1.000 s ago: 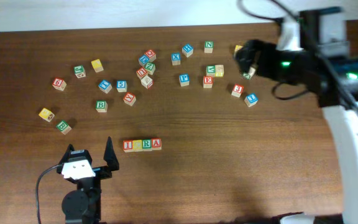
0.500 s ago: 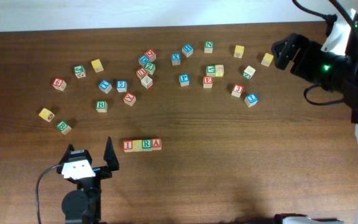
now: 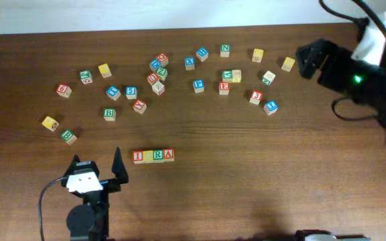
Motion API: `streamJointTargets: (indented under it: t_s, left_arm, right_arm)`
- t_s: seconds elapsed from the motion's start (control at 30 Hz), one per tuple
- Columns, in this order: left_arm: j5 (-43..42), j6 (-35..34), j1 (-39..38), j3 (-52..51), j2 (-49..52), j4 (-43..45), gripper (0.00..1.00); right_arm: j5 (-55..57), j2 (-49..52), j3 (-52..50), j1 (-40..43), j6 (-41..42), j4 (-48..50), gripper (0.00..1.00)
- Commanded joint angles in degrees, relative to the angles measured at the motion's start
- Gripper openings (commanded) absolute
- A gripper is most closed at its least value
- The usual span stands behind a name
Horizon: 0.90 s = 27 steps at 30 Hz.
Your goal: Spell out ICRA
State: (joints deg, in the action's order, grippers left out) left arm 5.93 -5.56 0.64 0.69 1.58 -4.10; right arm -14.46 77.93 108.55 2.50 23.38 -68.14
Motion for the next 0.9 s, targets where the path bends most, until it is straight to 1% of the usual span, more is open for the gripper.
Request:
streamJointTargets:
  t_s: [0.0, 0.2, 0.33, 0.43, 0.5, 0.67, 0.8, 0.87]
  left_arm:
    - [-0.4, 0.7, -0.3, -0.1, -0.6, -0.3, 0.99]
    - [-0.4, 0.7, -0.3, -0.1, -0.6, -0.3, 0.99]
    - [-0.4, 0.7, -0.3, -0.1, -0.6, -0.2, 0.99]
    - [-0.4, 0.7, -0.3, -0.1, -0.6, -0.3, 0.99]
    - [-0.4, 0.7, -0.3, -0.1, -0.6, -0.3, 0.99]
    - [-0.4, 0.7, -0.3, -0.1, -0.6, -0.3, 0.99]
    - [-0.4, 0.7, -0.3, -0.1, -0.6, -0.3, 0.99]
    - [-0.4, 0.7, -0.3, -0.1, -0.6, -0.3, 0.99]
  right_arm:
    - [0.1, -7.2, 0.7, 0.2, -0.6, 0.0, 0.98]
    - [0.1, -11.8, 0.4, 0.2, -0.6, 0.0, 0.98]
    - [0.1, -13.9, -2.4, 0.2, -0.6, 0.0, 0.98]
    - [0.1, -15.5, -6.6, 0.2, -0.6, 0.0, 0.98]
    - [0.1, -17.4, -12.0, 0.2, -0.6, 0.0, 0.98]
    - [0.1, -20.6, -20.9, 0.2, -0.6, 0.0, 0.98]
    - [0.1, -23.6, -30.0, 0.2, -0.6, 0.0, 0.98]
    - [0.1, -24.0, -32.3, 0.2, -0.6, 0.0, 0.98]
